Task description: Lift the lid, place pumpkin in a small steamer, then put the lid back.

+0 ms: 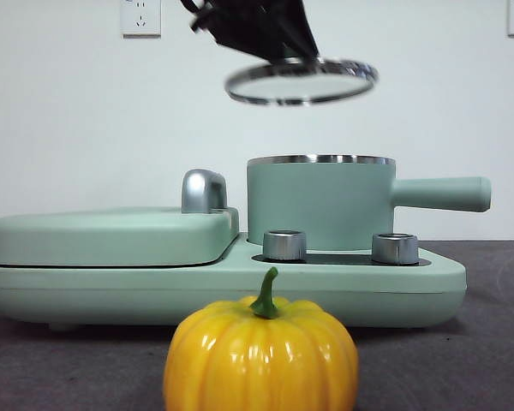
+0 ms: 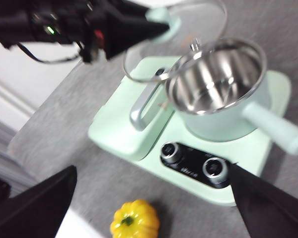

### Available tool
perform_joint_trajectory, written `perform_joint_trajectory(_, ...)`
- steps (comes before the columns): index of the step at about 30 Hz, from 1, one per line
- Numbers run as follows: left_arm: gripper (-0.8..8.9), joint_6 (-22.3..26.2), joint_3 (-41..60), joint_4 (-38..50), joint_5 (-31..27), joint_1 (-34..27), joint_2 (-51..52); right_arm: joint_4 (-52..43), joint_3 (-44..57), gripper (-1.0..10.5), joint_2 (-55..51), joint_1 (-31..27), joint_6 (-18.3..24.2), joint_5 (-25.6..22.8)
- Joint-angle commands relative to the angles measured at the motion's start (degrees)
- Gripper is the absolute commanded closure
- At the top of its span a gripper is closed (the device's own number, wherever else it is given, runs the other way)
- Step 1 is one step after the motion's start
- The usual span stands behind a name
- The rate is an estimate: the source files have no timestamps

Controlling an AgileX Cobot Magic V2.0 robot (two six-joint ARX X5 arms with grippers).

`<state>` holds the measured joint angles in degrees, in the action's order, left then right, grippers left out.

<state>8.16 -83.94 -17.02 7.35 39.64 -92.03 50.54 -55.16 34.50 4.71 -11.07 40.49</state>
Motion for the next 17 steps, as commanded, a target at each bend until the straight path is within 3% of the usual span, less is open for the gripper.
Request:
perform_joint_trajectory(1, 7.26, 0.42, -1.88, -0.98, -0.07, -1.33, 2.47, -1.33, -0.94, 4.6, 1.97, 2.75, -3.34, -0.02)
perform_joint_trajectory(7, 7.26, 0.39, -1.88, -4.98, -0.07, -6.12, 6.95, -6.56, -0.96, 4.6, 7.58, 11.58, -7.85, -1.92)
perform_joint_trajectory(17, 7.26, 0.35, -1.88, -9.22, -0.07, -13.88, 11.45, -7.21, -1.01, 4.6, 22.95, 34.23, -10.6, -21.68)
